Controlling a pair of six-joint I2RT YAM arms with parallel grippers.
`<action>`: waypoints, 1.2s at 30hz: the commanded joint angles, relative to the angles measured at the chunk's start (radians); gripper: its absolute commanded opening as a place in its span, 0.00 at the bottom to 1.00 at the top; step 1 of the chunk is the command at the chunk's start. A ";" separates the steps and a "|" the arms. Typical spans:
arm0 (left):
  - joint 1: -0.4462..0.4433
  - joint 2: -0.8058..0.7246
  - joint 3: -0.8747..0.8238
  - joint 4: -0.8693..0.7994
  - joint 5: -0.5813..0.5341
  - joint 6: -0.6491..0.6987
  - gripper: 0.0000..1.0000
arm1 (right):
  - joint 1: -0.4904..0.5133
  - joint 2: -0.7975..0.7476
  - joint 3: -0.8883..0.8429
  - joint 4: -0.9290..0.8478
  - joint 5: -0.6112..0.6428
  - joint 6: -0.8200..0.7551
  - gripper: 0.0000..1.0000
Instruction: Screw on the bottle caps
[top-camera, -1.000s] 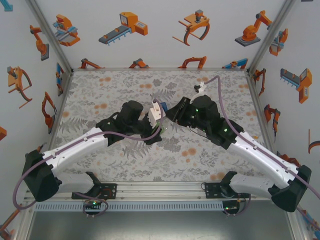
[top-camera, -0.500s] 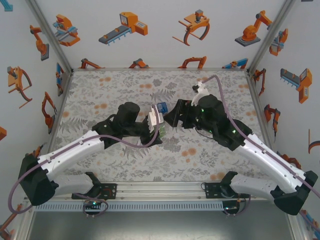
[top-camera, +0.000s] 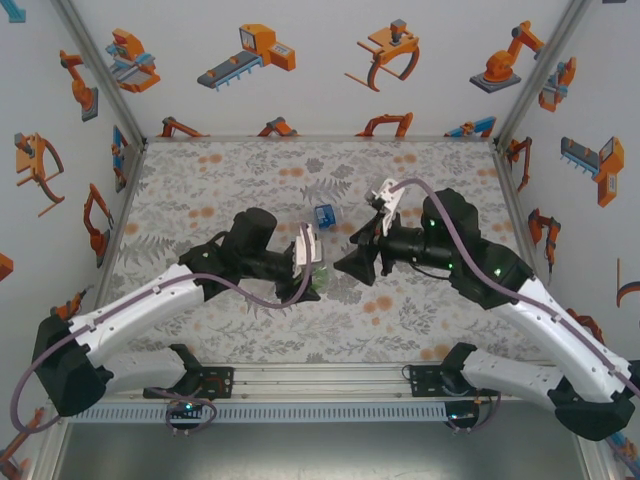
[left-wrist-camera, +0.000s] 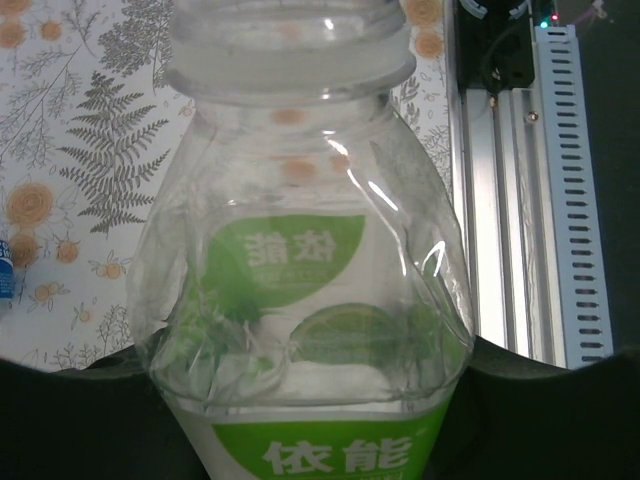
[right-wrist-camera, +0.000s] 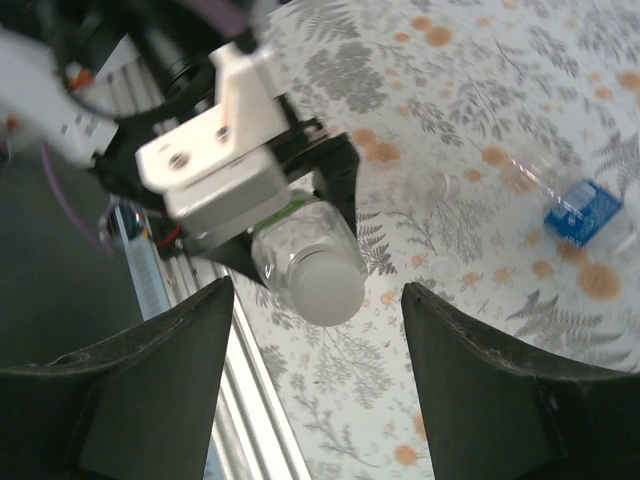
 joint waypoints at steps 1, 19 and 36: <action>-0.010 -0.031 -0.008 -0.048 0.053 0.046 0.00 | 0.003 -0.040 -0.003 -0.036 -0.197 -0.272 0.62; -0.031 -0.077 -0.019 -0.062 0.051 0.038 0.00 | 0.003 -0.015 -0.075 0.077 -0.268 -0.396 0.54; -0.040 -0.065 0.003 -0.065 0.049 0.039 0.00 | 0.004 0.006 -0.078 0.080 -0.274 -0.399 0.38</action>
